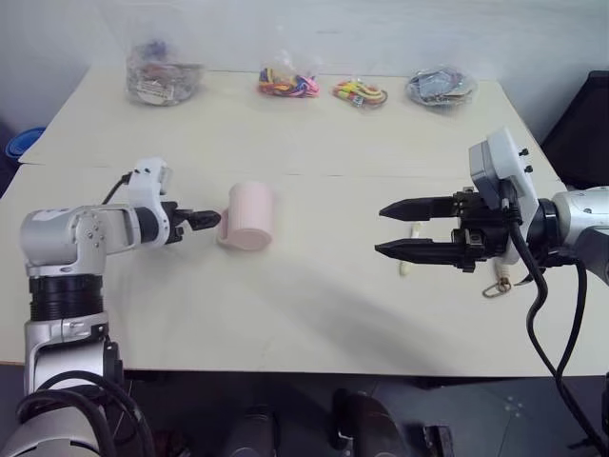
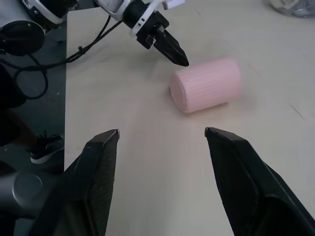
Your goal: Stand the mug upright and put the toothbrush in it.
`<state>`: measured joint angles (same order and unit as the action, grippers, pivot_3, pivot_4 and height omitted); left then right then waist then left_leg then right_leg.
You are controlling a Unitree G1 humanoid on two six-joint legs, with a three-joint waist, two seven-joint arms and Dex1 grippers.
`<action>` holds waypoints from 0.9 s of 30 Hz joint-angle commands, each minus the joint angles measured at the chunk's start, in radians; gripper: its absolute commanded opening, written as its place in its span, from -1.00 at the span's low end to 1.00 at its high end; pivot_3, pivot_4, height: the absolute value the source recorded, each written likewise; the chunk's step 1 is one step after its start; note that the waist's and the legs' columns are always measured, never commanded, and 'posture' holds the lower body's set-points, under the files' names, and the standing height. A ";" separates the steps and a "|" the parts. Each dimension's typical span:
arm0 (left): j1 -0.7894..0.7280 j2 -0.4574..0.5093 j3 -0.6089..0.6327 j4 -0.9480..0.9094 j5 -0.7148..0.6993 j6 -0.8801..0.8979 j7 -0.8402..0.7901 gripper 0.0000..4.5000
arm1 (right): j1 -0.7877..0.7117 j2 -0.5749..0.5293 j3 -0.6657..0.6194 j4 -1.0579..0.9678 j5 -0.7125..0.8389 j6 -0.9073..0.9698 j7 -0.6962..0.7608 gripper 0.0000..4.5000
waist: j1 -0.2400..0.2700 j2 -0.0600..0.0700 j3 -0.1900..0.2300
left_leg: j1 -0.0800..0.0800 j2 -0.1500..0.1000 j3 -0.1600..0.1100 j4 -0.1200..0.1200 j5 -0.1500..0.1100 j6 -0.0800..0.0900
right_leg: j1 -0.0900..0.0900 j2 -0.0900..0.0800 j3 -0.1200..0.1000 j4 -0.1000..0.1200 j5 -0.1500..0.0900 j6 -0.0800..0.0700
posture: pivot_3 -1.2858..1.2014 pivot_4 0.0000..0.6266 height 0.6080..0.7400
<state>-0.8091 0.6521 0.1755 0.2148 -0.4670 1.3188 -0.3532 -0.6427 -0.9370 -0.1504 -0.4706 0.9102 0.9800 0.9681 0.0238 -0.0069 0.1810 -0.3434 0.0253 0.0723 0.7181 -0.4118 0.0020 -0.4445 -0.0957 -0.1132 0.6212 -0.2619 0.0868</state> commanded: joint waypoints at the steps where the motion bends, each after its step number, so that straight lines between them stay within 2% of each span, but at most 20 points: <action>1: -0.035 0.002 -0.031 0.046 0.016 -0.018 -0.039 1.00 | -0.005 0.004 0.000 -0.024 0.009 -0.028 0.007 0.28 | -0.003 0.000 0.000 | 0.000 0.001 0.000 0.000 0.000 0.000 | 0.000 0.001 0.000 0.000 0.000 0.000 | 0.03 -0.52 1.00; 5: -0.066 -0.006 -0.092 0.125 0.042 -0.043 -0.080 1.00 | 0.008 0.010 -0.005 -0.035 0.017 -0.031 -0.008 0.28 | -0.002 0.000 0.000 | 0.001 0.001 0.002 0.000 0.000 -0.001 | 0.000 0.001 0.000 0.000 0.000 0.000 | 0.03 -0.52 1.00; 14: -0.106 -0.030 -0.112 0.197 0.067 -0.058 -0.110 -0.23 | 0.044 -0.005 -0.041 -0.048 0.046 -0.032 -0.043 0.30 | 0.001 0.000 0.000 | 0.001 0.000 0.002 0.001 0.000 -0.001 | 0.000 0.000 0.000 0.001 0.000 0.000 | 0.03 -0.52 1.00; 19: -0.109 -0.053 -0.082 0.168 0.052 -0.055 -0.114 -0.95 | 0.067 -0.006 -0.053 -0.057 0.041 -0.034 -0.061 0.30 | 0.001 0.000 0.000 | 0.001 0.001 0.002 0.001 0.000 -0.001 | 0.000 0.000 0.000 0.001 0.000 0.000 | 0.03 -0.52 1.00; 23: -0.091 -0.152 -0.012 -0.073 0.001 -0.229 -0.107 -0.99 | 0.086 0.003 -0.087 -0.043 0.048 -0.021 -0.111 0.30 | 0.003 0.000 0.000 | 0.000 0.001 0.001 0.002 0.000 -0.001 | 0.000 0.000 0.000 0.001 0.000 0.000 | 0.03 -0.52 1.00; 27: -0.050 -0.274 -0.047 -0.280 0.029 -0.362 -0.047 -0.99 | 0.111 0.017 -0.120 -0.037 0.071 -0.006 -0.176 0.30 | 0.005 0.000 0.000 | -0.008 0.001 -0.006 0.007 0.000 -0.001 | -0.001 -0.002 -0.005 0.000 0.001 0.001 | 0.03 -0.52 1.00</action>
<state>-0.8708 0.3827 0.1365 0.0178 -0.4456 1.0267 -0.4152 -0.5348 -0.9263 -0.2221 -0.5008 0.9590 0.9713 0.8147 0.0289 -0.0073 0.1812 -0.3511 0.0259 0.0667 0.7254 -0.4115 0.0014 -0.4458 -0.0982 -0.1180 0.6214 -0.2612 0.0880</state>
